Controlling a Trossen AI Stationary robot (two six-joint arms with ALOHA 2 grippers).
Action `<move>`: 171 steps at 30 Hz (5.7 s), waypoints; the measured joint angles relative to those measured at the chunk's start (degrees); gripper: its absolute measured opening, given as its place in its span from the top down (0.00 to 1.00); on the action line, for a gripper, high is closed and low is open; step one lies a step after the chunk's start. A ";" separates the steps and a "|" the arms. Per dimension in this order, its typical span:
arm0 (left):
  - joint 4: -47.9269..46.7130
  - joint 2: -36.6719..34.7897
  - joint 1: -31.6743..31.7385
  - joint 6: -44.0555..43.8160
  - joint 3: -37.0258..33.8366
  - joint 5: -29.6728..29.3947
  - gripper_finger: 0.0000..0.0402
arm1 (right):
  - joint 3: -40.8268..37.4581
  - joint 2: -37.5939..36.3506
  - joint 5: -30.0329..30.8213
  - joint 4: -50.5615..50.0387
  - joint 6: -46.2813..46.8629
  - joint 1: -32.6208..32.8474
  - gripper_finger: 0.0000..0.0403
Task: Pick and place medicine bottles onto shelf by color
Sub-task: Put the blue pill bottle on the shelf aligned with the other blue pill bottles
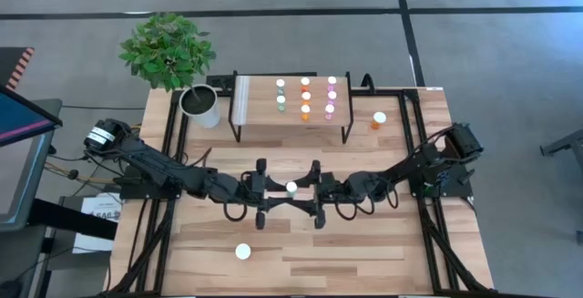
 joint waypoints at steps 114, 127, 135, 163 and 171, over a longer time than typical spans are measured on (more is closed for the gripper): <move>-11.93 -8.81 7.17 -15.66 -0.01 7.51 0.29 | -0.07 -0.24 -1.48 -6.21 1.62 -0.66 0.69; -9.97 -7.45 8.24 -15.12 0.32 12.79 0.29 | -0.02 -0.28 -1.51 -6.01 1.60 -0.63 0.69; -10.30 -7.45 7.85 -12.04 0.43 13.34 0.29 | -0.02 -0.28 -1.51 -6.06 1.62 -0.63 0.69; -16.04 -7.45 7.87 -10.94 3.20 12.17 0.29 | -0.02 -0.28 -1.53 -6.06 1.70 -0.63 0.69; -16.28 -7.45 7.10 -10.60 3.09 12.92 0.29 | -0.02 -0.28 -1.53 -6.06 1.70 -0.63 0.69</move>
